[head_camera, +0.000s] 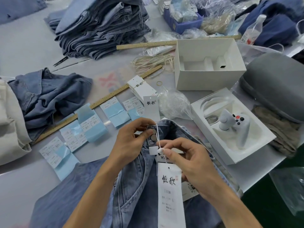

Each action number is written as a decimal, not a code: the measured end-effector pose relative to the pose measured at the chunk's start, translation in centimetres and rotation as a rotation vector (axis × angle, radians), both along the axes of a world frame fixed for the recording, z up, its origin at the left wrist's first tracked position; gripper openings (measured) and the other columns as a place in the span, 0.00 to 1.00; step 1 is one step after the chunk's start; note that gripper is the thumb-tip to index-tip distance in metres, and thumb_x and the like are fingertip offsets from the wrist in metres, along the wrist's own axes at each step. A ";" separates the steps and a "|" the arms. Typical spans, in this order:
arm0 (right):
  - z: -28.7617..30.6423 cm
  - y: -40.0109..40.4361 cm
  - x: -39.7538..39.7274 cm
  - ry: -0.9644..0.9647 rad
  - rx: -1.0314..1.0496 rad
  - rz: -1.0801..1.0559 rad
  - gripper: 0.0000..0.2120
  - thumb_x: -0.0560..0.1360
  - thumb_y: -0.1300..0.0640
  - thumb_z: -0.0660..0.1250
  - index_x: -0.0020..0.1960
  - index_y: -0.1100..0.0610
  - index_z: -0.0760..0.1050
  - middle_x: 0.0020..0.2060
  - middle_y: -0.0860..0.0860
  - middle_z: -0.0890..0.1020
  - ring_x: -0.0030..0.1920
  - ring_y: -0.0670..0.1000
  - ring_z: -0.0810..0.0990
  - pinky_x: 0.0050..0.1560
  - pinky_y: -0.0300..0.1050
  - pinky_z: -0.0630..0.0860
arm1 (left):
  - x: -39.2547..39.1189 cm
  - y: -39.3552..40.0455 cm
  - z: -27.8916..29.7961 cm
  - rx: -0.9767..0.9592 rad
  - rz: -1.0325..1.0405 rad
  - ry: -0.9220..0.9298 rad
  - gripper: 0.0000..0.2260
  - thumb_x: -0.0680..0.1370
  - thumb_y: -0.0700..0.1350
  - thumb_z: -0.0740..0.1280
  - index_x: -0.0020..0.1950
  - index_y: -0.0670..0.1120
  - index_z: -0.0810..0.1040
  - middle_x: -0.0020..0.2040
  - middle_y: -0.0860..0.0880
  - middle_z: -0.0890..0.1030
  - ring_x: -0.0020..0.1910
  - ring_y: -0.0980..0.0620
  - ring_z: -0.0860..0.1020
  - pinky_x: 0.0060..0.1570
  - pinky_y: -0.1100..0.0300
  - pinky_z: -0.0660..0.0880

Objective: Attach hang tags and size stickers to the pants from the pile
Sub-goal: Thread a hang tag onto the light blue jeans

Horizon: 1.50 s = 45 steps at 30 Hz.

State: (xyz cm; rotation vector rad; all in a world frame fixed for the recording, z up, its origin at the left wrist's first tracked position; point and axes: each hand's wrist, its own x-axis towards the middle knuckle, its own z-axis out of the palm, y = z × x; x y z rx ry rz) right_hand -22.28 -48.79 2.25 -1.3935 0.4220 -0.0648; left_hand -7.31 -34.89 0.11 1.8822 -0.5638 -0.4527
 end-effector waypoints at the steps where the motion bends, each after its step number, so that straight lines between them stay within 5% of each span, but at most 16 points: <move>1: 0.0 0.1 -0.4 0.015 0.003 -0.011 0.04 0.79 0.58 0.72 0.45 0.52 0.82 0.58 0.46 0.85 0.38 0.46 0.82 0.25 0.39 0.74 | 0.1 0.0 -0.1 -0.016 0.001 0.007 0.12 0.78 0.37 0.73 0.51 0.56 0.83 0.46 0.59 0.84 0.49 0.57 0.82 0.49 0.65 0.78; 6: -0.9 1.2 -1.4 0.037 -0.172 -0.176 0.04 0.78 0.58 0.72 0.46 0.50 0.83 0.59 0.43 0.82 0.34 0.47 0.80 0.29 0.40 0.74 | 0.2 0.1 -0.4 -0.059 -0.009 0.059 0.12 0.79 0.36 0.72 0.52 0.54 0.83 0.47 0.55 0.84 0.50 0.55 0.82 0.53 0.56 0.79; 8: -0.8 1.0 -1.7 0.041 -0.221 -0.289 0.04 0.78 0.56 0.71 0.47 0.47 0.82 0.56 0.43 0.82 0.41 0.48 0.85 0.34 0.43 0.80 | 0.3 0.2 -0.4 -0.071 -0.018 0.084 0.12 0.79 0.36 0.71 0.52 0.53 0.83 0.48 0.54 0.84 0.51 0.54 0.82 0.54 0.55 0.79; 14: -0.5 -3.0 -3.0 0.059 -0.585 -0.383 0.07 0.79 0.56 0.69 0.48 0.43 0.79 0.48 0.41 0.83 0.41 0.47 0.85 0.36 0.41 0.81 | 0.6 1.0 0.2 -0.179 -0.103 0.130 0.13 0.78 0.31 0.69 0.52 0.48 0.84 0.50 0.51 0.85 0.52 0.54 0.82 0.53 0.62 0.78; 17: -0.4 -4.1 -3.3 0.064 -0.484 -0.335 0.07 0.79 0.57 0.70 0.48 0.45 0.80 0.38 0.48 0.84 0.35 0.52 0.85 0.28 0.47 0.77 | 0.9 1.4 0.3 -0.222 -0.084 0.184 0.11 0.78 0.33 0.70 0.52 0.48 0.84 0.49 0.48 0.85 0.50 0.52 0.82 0.52 0.61 0.79; 21: -0.2 -3.9 -3.5 -0.033 -0.523 -0.382 0.04 0.77 0.54 0.70 0.48 0.45 0.81 0.49 0.47 0.82 0.38 0.54 0.85 0.33 0.45 0.80 | 1.2 1.1 0.2 -0.218 -0.041 0.285 0.10 0.80 0.36 0.68 0.54 0.49 0.85 0.50 0.43 0.86 0.49 0.48 0.83 0.54 0.57 0.81; 27: 1.0 -2.9 -3.4 0.001 -0.174 -0.324 0.07 0.71 0.49 0.74 0.46 0.50 0.84 0.36 0.53 0.84 0.30 0.45 0.78 0.22 0.37 0.68 | 1.1 0.7 0.7 -0.196 -0.016 0.304 0.09 0.82 0.39 0.67 0.53 0.50 0.86 0.47 0.45 0.87 0.47 0.49 0.85 0.48 0.60 0.80; 33: 3.3 -3.1 -3.1 -0.064 0.039 -0.070 0.09 0.69 0.52 0.75 0.45 0.56 0.83 0.35 0.53 0.82 0.25 0.42 0.71 0.22 0.32 0.66 | 0.3 1.2 3.2 -0.135 -0.395 0.174 0.12 0.81 0.45 0.69 0.61 0.58 0.83 0.56 0.52 0.86 0.59 0.53 0.83 0.59 0.60 0.78; 37: 3.9 -3.6 -2.7 -0.066 0.013 0.050 0.16 0.69 0.45 0.79 0.47 0.57 0.83 0.35 0.54 0.82 0.23 0.43 0.67 0.22 0.33 0.67 | 0.5 1.4 2.8 0.314 -0.488 -0.235 0.20 0.79 0.59 0.68 0.70 0.66 0.71 0.69 0.64 0.75 0.68 0.62 0.71 0.68 0.58 0.70; 41: 3.1 -3.5 -1.9 -0.004 -0.058 -0.060 0.08 0.70 0.51 0.75 0.45 0.54 0.83 0.36 0.55 0.82 0.26 0.45 0.72 0.24 0.36 0.70 | 0.0 2.3 1.1 0.392 -0.310 -0.177 0.14 0.78 0.58 0.71 0.62 0.66 0.73 0.55 0.62 0.76 0.52 0.62 0.75 0.53 0.58 0.75; 45: 2.0 -4.1 -2.0 0.069 -0.296 -0.052 0.06 0.72 0.49 0.72 0.46 0.49 0.83 0.40 0.54 0.84 0.38 0.59 0.82 0.37 0.48 0.78 | 0.0 3.8 -0.2 0.346 -0.181 -0.119 0.17 0.73 0.69 0.67 0.58 0.65 0.75 0.45 0.58 0.78 0.43 0.60 0.76 0.41 0.62 0.72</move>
